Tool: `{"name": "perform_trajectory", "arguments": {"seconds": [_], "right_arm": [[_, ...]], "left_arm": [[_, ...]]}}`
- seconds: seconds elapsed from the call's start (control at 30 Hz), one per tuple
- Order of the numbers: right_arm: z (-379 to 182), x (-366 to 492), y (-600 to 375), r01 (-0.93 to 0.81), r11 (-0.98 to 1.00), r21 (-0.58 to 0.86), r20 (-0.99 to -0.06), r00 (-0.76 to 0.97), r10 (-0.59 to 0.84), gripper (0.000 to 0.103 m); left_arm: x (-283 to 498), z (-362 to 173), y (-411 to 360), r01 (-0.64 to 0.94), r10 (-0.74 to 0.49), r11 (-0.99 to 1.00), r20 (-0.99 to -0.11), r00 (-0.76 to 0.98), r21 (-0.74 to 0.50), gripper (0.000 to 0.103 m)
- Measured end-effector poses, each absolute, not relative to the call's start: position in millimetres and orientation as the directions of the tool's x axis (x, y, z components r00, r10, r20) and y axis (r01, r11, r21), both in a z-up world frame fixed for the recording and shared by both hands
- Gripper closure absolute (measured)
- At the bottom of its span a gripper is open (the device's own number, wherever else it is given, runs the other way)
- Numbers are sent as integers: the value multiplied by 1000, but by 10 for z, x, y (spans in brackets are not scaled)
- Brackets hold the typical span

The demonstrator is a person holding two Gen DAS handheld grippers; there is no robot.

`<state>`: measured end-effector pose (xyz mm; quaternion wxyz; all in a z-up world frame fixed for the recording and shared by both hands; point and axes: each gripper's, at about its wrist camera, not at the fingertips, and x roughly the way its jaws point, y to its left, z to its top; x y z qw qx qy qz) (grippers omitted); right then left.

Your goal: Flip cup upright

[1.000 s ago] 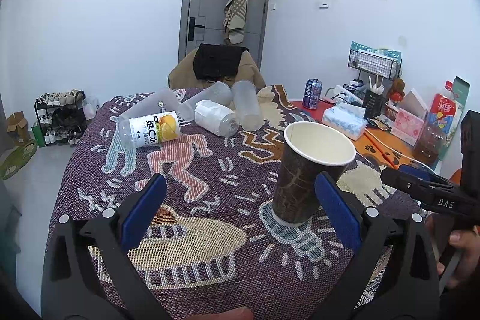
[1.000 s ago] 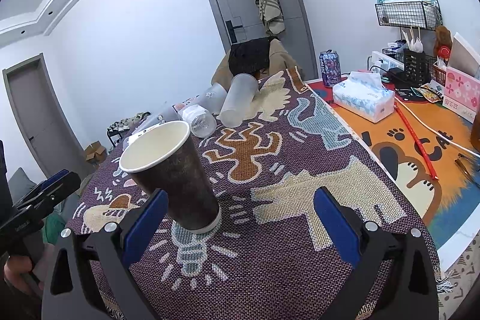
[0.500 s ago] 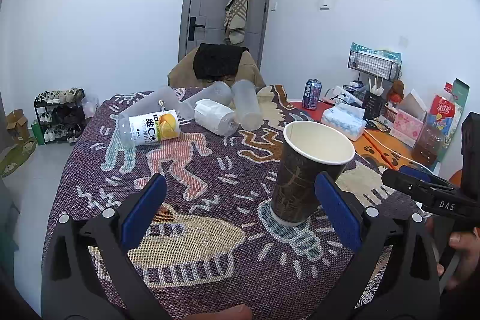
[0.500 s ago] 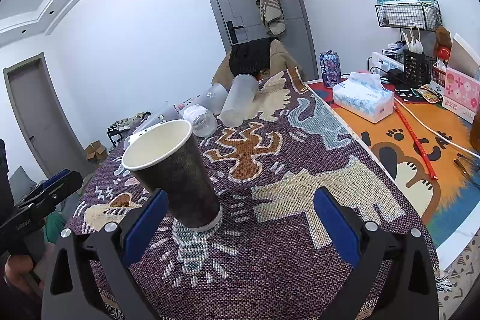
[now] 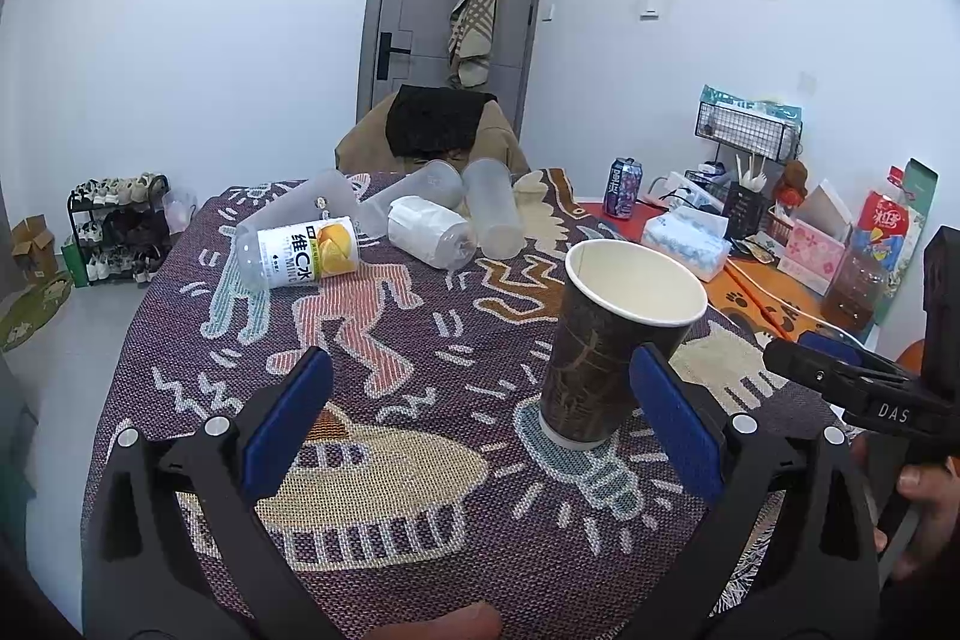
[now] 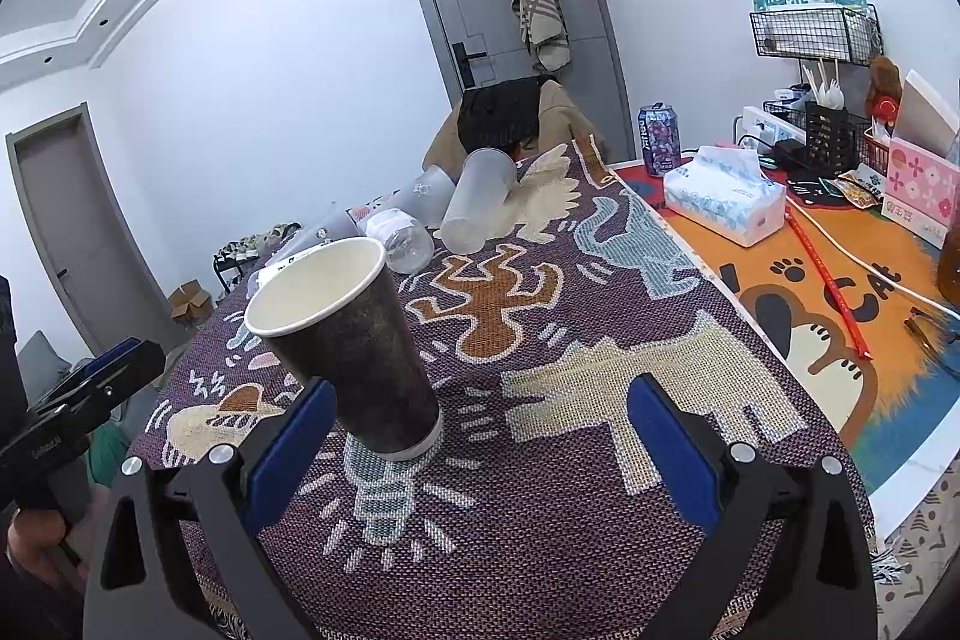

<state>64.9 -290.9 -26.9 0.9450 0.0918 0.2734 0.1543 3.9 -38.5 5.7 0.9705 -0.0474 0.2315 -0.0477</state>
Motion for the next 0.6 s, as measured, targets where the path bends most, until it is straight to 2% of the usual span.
{"name": "perform_trajectory", "arguments": {"seconds": [0.33, 0.6], "right_arm": [[-290, 656, -2918, -240, 936, 259, -496, 798, 342, 8], [-300, 809, -2728, -292, 926, 241, -527, 761, 377, 8]], "left_arm": [[25, 36, -450, 75, -110, 993, -445, 889, -95, 5], [23, -24, -310, 47, -106, 989, -450, 887, -140, 5]]}}
